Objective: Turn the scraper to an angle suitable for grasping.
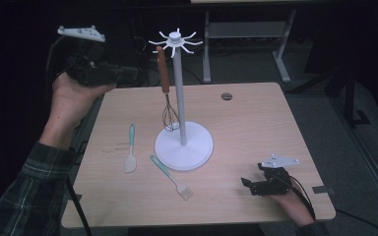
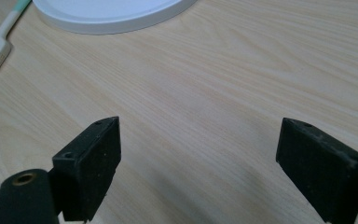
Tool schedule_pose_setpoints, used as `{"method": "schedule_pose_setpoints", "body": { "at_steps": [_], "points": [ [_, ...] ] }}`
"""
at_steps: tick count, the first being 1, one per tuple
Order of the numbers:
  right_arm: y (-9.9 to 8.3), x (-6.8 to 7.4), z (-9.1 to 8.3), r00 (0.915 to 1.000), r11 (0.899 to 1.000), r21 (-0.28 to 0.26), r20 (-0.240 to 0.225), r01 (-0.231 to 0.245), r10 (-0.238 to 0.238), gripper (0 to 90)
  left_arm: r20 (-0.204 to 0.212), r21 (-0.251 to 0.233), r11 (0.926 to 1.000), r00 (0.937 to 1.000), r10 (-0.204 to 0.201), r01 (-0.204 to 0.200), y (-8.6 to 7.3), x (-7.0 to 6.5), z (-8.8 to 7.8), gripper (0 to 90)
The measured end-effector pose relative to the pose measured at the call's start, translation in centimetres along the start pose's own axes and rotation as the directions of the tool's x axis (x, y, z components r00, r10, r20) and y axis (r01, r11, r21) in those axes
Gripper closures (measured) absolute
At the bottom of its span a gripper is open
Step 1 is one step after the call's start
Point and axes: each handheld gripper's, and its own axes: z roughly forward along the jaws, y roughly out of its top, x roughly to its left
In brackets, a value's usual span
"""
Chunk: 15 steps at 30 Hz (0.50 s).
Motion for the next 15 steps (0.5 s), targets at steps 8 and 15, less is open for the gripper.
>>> {"method": "schedule_pose_setpoints", "body": {
  "at_steps": [8, 15],
  "points": [
    [0.0, -0.1, 0.1, 1.0, 1.0, -0.001, 0.002, -0.001, 0.001, 14.0, 0.005, 0.062, 0.9978, 0.9998, -0.021, 0.021, -3.6, 0.1, 0.5, 89.7],
    [0.0, -0.1, 0.1, 1.0, 1.0, 0.004, 0.001, 0.0, -0.001, 14.0, -0.014, 0.103, 0.9937, 0.999, -0.042, 0.044, -6.8, 0.5, 1.9, 89.7]
  ]
}}
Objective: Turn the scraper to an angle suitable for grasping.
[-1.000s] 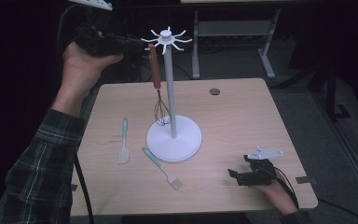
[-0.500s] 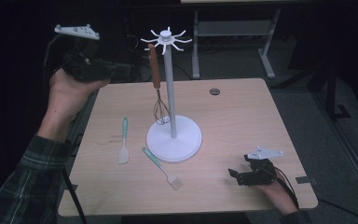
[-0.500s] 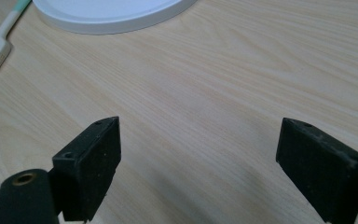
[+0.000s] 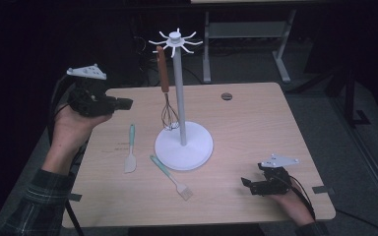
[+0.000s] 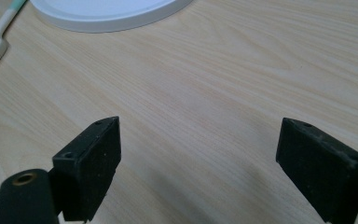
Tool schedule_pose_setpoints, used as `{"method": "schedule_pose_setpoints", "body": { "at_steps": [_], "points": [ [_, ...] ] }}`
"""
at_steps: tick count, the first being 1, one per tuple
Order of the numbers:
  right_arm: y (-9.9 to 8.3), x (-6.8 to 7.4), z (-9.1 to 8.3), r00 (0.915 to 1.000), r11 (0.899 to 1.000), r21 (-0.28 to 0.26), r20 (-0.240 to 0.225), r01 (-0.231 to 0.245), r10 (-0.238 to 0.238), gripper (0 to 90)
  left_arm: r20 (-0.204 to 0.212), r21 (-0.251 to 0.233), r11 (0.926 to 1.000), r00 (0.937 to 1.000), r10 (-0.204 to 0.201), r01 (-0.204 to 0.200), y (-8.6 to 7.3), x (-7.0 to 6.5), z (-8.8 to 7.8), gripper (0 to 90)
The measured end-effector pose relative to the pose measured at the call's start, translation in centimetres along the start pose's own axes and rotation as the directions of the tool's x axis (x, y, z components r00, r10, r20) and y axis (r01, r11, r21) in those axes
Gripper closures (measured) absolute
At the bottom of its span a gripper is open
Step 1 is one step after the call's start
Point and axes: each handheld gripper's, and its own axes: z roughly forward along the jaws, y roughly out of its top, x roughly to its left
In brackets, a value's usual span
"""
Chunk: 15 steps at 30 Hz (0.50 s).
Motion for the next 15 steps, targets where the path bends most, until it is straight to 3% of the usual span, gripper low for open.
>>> {"method": "schedule_pose_setpoints", "body": {
  "at_steps": [7, 11, 15],
  "points": [
    [0.0, 0.0, 0.0, 1.0, 1.0, 0.001, -0.002, 0.002, -0.002, 14.0, -0.024, 0.042, 0.9984, 0.999, -0.037, 0.038, -3.8, 0.8, 3.1, 89.7],
    [0.0, 0.0, 0.0, 1.0, 1.0, 0.001, -0.001, 0.001, -0.001, 14.0, -0.006, 0.048, 0.995, 0.9962, -0.087, 0.088, -6.0, 1.4, 5.0, 89.7],
    [0.0, 0.0, 0.1, 1.0, 1.0, 0.004, 0.001, -0.002, 0.002, 14.0, 0.003, 0.067, 0.992, 0.9942, -0.108, 0.107, -7.8, 1.9, 6.3, 89.7]
  ]
}}
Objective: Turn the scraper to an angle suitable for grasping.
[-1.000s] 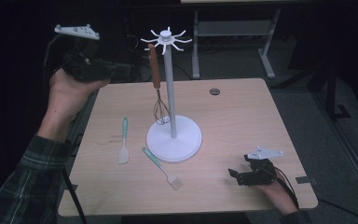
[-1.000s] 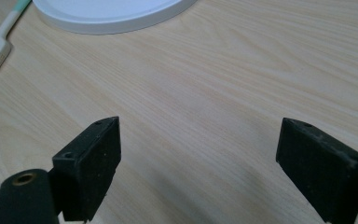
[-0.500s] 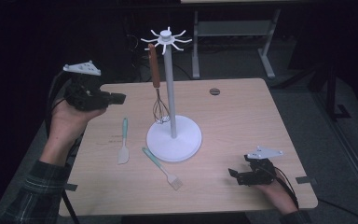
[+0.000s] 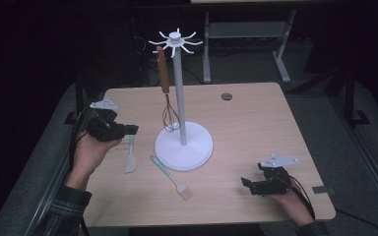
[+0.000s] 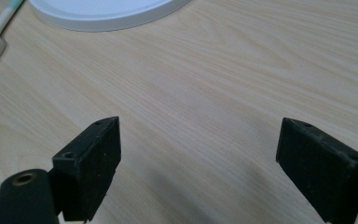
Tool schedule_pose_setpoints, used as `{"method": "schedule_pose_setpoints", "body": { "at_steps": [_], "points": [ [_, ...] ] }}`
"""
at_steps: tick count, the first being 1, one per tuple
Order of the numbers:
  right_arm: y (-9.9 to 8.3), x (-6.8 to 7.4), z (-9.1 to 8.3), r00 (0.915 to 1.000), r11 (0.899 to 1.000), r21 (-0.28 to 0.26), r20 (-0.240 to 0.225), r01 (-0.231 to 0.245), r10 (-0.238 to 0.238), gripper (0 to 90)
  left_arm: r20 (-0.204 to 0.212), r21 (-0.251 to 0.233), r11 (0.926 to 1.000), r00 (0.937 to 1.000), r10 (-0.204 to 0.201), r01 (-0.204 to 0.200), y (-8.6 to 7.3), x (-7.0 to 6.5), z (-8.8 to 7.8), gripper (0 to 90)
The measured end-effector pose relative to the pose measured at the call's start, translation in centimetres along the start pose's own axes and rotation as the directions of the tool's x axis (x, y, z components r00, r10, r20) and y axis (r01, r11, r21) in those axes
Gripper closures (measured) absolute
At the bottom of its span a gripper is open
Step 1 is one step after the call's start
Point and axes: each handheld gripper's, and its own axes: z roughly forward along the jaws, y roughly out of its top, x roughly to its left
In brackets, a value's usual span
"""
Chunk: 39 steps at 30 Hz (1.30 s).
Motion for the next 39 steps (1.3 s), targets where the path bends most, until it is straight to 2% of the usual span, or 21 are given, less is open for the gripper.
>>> {"method": "schedule_pose_setpoints", "body": {
  "at_steps": [2, 3, 5, 7, 9, 12, 14, 19, 21, 26, 30, 32, 39],
  "points": [
    [0.0, 0.0, 0.0, 1.0, 1.0, 0.001, 0.001, -0.004, 0.004, 14.0, 0.03, 0.008, 1.0, 0.9996, 0.0, 0.0, -0.8, 0.5, 0.8, 89.8],
    [0.0, -0.1, 0.0, 1.0, 1.0, 0.001, 0.002, -0.006, 0.006, 14.0, 0.012, 0.027, 0.9996, 0.9999, -0.004, 0.004, -1.3, 0.7, 1.3, 89.8],
    [0.1, -0.1, 0.0, 1.0, 1.0, -0.001, 0.002, -0.006, 0.006, 14.0, 0.004, 0.051, 0.9987, 0.9999, -0.009, 0.009, -1.9, 1.0, 2.0, 89.9],
    [0.0, -0.1, 0.0, 1.0, 1.0, -0.001, 0.002, -0.005, 0.005, 14.0, -0.048, 0.039, 0.9992, 0.9988, 0.013, -0.011, -2.8, 1.1, 2.7, 89.8],
    [0.0, 0.0, 0.0, 1.0, 1.0, 0.001, 0.001, -0.007, 0.007, 14.0, -0.039, 0.053, 0.9986, 0.9992, -0.009, 0.011, -3.5, 1.7, 3.5, 89.8],
    [0.0, 0.0, 0.0, 1.0, 1.0, 0.002, 0.0, -0.007, 0.007, 14.0, -0.067, 0.07, 0.9975, 0.9977, -0.005, 0.01, -4.4, 2.6, 4.7, 89.8],
    [0.0, 0.0, 0.0, 1.0, 1.0, 0.001, -0.001, -0.006, 0.006, 14.0, -0.082, 0.078, 0.9969, 0.9965, 0.018, -0.012, -4.9, 3.1, 5.2, 89.8],
    [0.0, 0.0, 0.0, 1.0, 1.0, 0.001, 0.0, -0.005, 0.005, 14.0, -0.116, 0.094, 0.9955, 0.9933, -0.004, 0.015, -6.0, 4.0, 6.5, 89.9],
    [0.1, 0.0, 0.0, 1.0, 1.0, -0.001, -0.002, -0.003, 0.003, 14.0, -0.117, 0.099, 0.9946, 0.993, -0.021, 0.032, -6.6, 4.3, 7.1, 89.8],
    [0.1, 0.1, 0.0, 1.0, 1.0, -0.002, -0.007, 0.001, -0.001, 14.0, -0.136, 0.138, 0.9896, 0.9904, -0.023, 0.042, -7.9, 5.1, 8.4, 89.8],
    [0.1, 0.1, 0.0, 1.0, 1.0, -0.005, -0.009, 0.002, -0.002, 14.0, -0.148, 0.145, 0.9875, 0.9881, -0.041, 0.063, -8.4, 5.4, 8.8, 89.8],
    [0.1, 0.1, 0.0, 1.0, 1.0, -0.006, -0.008, 0.005, -0.005, 14.0, -0.163, 0.17, 0.9836, 0.9862, -0.031, 0.059, -8.6, 5.5, 8.9, 89.8],
    [0.2, 0.1, 0.0, 0.9999, 1.0, -0.008, -0.012, 0.011, -0.011, 14.0, -0.165, 0.182, 0.9806, 0.9853, -0.044, 0.074, -8.9, 5.6, 9.4, 89.8]
  ]
}}
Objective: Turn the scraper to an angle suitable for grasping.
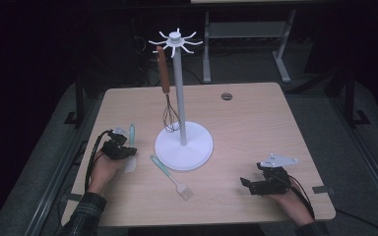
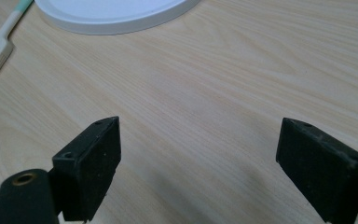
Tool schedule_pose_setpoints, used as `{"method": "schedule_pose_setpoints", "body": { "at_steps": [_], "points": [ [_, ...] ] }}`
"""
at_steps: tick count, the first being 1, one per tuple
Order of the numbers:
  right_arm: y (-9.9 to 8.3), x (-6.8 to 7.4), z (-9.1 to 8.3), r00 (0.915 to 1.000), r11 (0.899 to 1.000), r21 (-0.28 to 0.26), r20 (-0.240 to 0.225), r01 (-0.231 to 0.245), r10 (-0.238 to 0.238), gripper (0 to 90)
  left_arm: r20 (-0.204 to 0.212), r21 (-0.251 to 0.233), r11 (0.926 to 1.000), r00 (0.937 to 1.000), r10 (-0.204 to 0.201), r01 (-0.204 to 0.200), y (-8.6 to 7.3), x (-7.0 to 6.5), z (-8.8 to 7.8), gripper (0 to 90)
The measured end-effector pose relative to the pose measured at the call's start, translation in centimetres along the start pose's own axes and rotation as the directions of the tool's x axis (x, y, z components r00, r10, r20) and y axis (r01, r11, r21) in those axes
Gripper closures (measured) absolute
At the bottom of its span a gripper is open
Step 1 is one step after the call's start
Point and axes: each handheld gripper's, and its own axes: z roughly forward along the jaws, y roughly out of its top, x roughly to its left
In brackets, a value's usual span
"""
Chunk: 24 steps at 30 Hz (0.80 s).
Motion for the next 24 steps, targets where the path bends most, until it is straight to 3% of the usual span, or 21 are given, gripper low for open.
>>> {"method": "schedule_pose_setpoints", "body": {
  "at_steps": [12, 24],
  "points": [
    [0.0, 0.0, -0.1, 1.0, 1.0, -0.003, 0.0, -0.003, 0.003, 14.0, -0.017, 0.026, 0.9996, 0.9999, -0.002, 0.003, -0.4, 0.2, -0.5, 89.9],
    [0.0, -0.1, -0.1, 1.0, 1.0, -0.004, 0.001, -0.006, 0.006, 14.0, -0.042, 0.052, 0.9984, 0.9989, -0.021, 0.023, -2.4, 1.1, -2.3, 89.9]
  ]
}}
